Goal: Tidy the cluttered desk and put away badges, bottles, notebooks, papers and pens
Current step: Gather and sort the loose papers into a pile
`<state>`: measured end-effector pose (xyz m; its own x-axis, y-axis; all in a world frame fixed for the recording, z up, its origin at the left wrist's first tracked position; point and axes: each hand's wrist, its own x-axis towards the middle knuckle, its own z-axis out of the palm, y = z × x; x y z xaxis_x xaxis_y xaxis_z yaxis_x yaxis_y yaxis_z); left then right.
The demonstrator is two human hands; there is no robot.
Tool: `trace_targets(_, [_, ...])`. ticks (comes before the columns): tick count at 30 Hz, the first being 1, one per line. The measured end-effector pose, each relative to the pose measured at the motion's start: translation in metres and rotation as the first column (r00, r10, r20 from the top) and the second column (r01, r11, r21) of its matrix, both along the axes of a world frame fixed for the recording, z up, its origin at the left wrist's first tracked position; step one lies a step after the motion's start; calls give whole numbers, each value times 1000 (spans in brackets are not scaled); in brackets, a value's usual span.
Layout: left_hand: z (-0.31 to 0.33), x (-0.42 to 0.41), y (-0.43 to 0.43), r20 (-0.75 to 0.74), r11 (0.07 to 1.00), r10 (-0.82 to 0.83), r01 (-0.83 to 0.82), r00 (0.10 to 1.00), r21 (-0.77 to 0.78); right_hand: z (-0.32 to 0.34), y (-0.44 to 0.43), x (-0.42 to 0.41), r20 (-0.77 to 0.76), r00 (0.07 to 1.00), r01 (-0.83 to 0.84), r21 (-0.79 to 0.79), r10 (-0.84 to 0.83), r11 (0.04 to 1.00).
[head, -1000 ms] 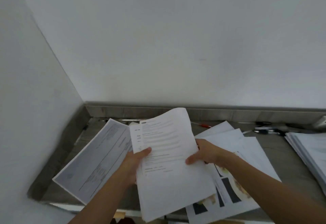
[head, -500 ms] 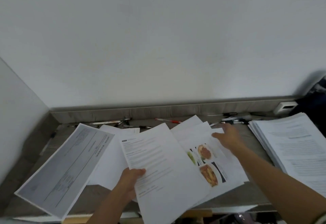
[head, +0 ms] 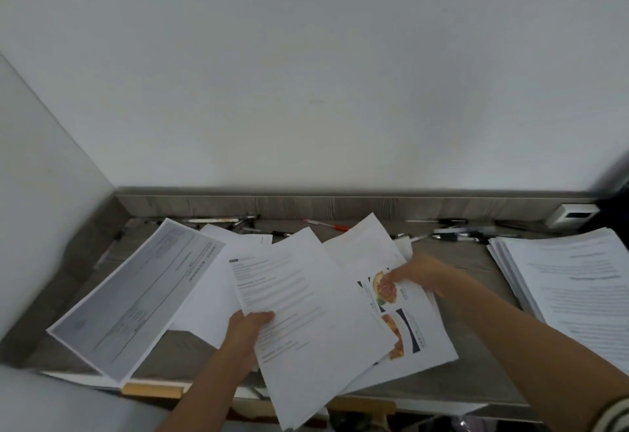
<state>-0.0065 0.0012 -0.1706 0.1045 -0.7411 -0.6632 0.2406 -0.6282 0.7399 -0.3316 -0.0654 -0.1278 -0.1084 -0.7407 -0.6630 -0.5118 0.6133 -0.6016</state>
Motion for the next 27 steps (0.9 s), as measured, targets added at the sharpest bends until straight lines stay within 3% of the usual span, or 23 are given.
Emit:
trace_targets(3, [0,6,2,-17,1000,23,-22,1000,15,30,-2,-4,26,998,66,-257,-62,964])
trace_targets(6, [-3,14,5,-18,995,86,-85,996,46,83,-6,-7,93,990,141,-545,-107,827])
trace_targets(11, [-2,19,4,-52,979,196,-193,979,65,141,-12,-7,236,954,301,-741,-187,601])
trace_targets(13, [1,15,5,-50,973,225,-222,973,61,145,-11,2,353,916,394,-711,-189,582])
trace_targets(16, [3,9,5,-85,953,301,-297,950,60,119,-5,30,400,888,443,-616,-225,651])
trace_targets(21, [1,1,0,-376,919,369,-394,850,10,25,27,92,496,791,540,-294,-357,788])
trace_targets(24, [0,3,1,-495,922,351,-387,795,33,-20,60,121,422,843,442,-192,-333,876])
trace_targets(27, [-1,6,0,-414,953,286,-300,864,33,-29,77,124,426,880,262,-67,-209,963])
